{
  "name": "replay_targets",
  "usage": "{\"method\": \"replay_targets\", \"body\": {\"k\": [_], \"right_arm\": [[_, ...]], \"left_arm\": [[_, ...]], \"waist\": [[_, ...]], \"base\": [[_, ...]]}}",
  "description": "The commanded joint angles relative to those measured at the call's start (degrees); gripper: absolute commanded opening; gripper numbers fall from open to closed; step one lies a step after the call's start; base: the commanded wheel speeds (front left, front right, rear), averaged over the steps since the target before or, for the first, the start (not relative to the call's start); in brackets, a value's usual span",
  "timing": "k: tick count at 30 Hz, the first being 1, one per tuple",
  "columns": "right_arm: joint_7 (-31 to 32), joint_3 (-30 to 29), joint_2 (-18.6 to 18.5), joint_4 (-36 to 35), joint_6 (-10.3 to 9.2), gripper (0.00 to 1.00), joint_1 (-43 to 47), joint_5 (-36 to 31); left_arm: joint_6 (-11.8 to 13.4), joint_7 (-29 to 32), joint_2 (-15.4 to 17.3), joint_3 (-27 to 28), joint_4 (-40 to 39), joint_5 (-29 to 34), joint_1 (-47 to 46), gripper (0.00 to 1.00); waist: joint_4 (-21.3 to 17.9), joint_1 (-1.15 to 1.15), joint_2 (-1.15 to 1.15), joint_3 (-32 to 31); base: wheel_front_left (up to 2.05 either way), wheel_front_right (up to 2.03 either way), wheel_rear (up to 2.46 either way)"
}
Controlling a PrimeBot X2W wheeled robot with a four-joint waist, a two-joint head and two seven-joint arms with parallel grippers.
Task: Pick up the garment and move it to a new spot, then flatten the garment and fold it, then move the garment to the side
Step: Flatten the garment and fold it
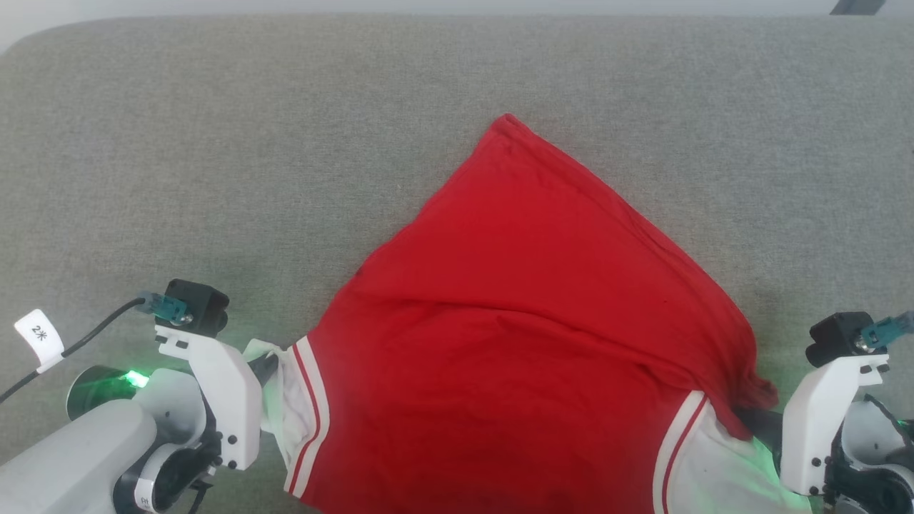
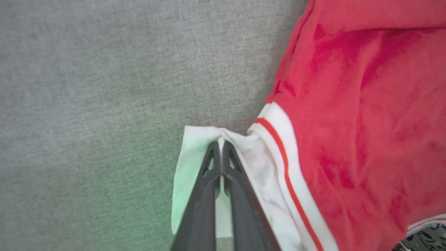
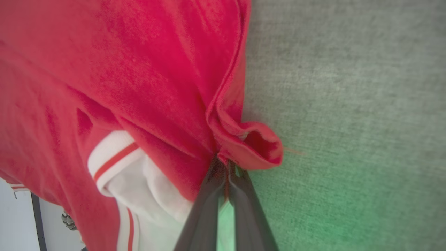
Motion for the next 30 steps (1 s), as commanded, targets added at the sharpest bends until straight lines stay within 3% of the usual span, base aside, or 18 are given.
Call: {"method": "replay_targets", "body": {"k": [1, 2, 3, 7, 13, 19, 24, 30], "right_arm": [[0.59, 0.13, 2.26, 3.34, -0.04, 0.01, 2.36, -2.15], [0.07, -0.19, 2.77, 3.74, -0.06, 0.40, 2.07, -3.07], [-0.70, -0.76, 3.28, 3.98, -0.08, 1.00, 1.49, -3.68], [-1.10, -2.46, 2.87, 1.58, -0.32, 1.00, -0.19, -5.63], [0.11, -4.59, 2.10, -9.37, 0.01, 1.00, -2.97, -6.17], [-0.80, -2.89, 1.24, -13.47, 0.01, 1.00, -8.40, -7.24], [-5.14, 1.66, 0.96, -9.01, 0.01, 1.00, -18.41, -7.20], [-10.17, 9.40, -0.27, 4.33, 0.01, 1.00, -32.75, -7.15]], "left_arm": [[0.17, -0.16, 0.04, 0.25, 0.15, 0.51, -0.38, 0.00], [0.06, -0.24, 0.02, 0.31, 0.20, 0.47, -0.44, 0.00], [-0.05, -0.18, 0.03, 0.29, 0.28, 0.51, -0.52, 0.00], [-0.01, -0.29, 0.02, 0.33, 0.63, 0.41, -0.44, 0.00], [0.39, -0.41, -0.71, -0.14, 0.48, 0.30, 0.32, 0.00], [0.39, -0.34, -1.44, -0.56, -0.13, 0.79, 0.09, 0.00], [-0.11, -0.35, -2.70, -0.71, -0.47, 1.10, -1.09, 0.00], [-1.22, -0.10, -4.86, -1.49, 0.16, 2.10, -2.90, 0.00]], "waist": [[-0.21, 0.00, 0.00, 0.20], [-0.26, 0.00, 0.00, 0.28], [-0.28, 0.00, 0.00, 0.31], [-0.37, 0.00, 0.00, 0.14], [0.61, 0.00, 0.00, -0.88], [2.24, 0.00, 0.00, -0.81], [4.61, 0.00, 0.00, 0.13], [8.48, 0.00, 0.00, 2.18]], "base": [[0.00, 0.00, 0.00], [0.00, 0.00, 0.00], [0.00, 0.00, 0.00], [0.00, 0.00, 0.00], [0.00, 0.00, 0.00], [0.00, 0.00, 0.00], [0.00, 0.00, 0.00], [0.00, 0.00, 0.00]]}}
